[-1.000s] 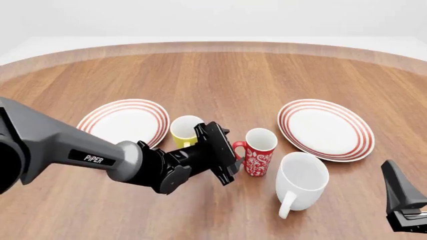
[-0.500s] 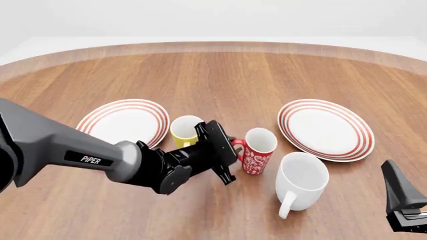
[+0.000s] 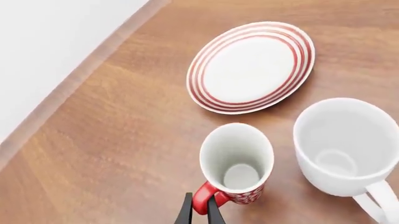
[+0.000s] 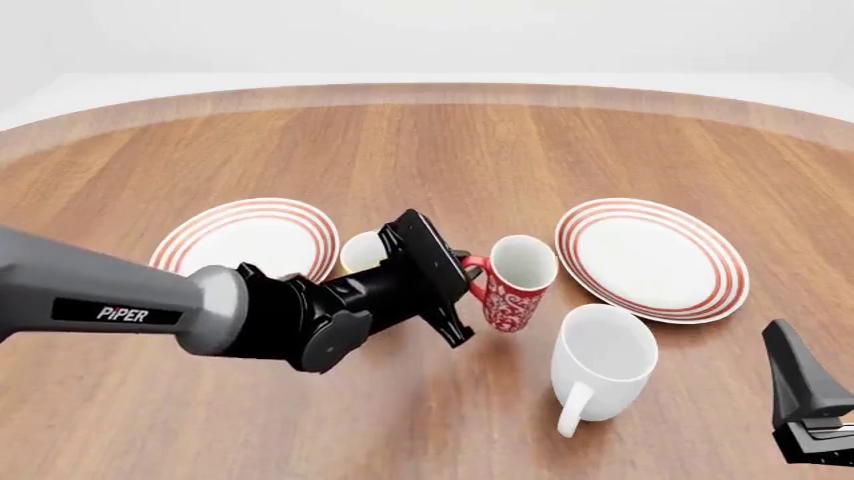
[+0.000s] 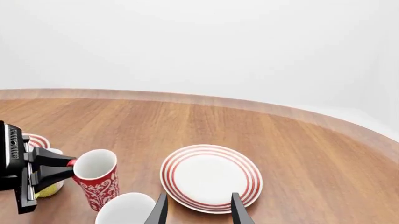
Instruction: Put the red mug on the left plate.
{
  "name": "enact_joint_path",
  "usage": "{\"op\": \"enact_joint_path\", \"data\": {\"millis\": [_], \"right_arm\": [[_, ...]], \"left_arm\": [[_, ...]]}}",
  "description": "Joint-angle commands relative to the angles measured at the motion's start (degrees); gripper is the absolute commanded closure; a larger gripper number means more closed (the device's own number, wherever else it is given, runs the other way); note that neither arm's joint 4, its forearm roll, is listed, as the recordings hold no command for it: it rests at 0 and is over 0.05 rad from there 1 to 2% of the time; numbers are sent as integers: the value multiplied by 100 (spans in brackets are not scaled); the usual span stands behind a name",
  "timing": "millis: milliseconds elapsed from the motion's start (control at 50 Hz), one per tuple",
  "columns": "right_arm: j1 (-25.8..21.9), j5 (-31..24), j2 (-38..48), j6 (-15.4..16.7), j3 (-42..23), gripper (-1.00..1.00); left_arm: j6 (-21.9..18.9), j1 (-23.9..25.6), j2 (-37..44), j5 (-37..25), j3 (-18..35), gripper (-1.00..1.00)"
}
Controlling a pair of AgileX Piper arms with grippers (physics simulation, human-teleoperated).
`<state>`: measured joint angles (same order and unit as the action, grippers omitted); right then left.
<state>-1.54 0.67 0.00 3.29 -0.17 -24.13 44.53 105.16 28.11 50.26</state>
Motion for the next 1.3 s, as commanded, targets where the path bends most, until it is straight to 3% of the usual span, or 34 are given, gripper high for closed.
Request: {"op": "enact_joint_path", "data": {"millis": [20, 200, 720, 920, 1300], "right_arm": [[0, 0, 0, -1, 0, -100], [0, 0, 0, 0, 0, -100], [-44, 15, 0, 46, 11, -100], [-46, 17, 0, 51, 11, -100], [-48, 12, 0, 53, 10, -100]], "left_arm": [[446, 29, -429, -292, 63, 100], [985, 28, -762, -562, 100, 100], [1059, -398, -1726, -735, -54, 100], [831, -578, -1901, -568, -257, 100], [770, -1015, -2208, -525, -436, 100]]}}
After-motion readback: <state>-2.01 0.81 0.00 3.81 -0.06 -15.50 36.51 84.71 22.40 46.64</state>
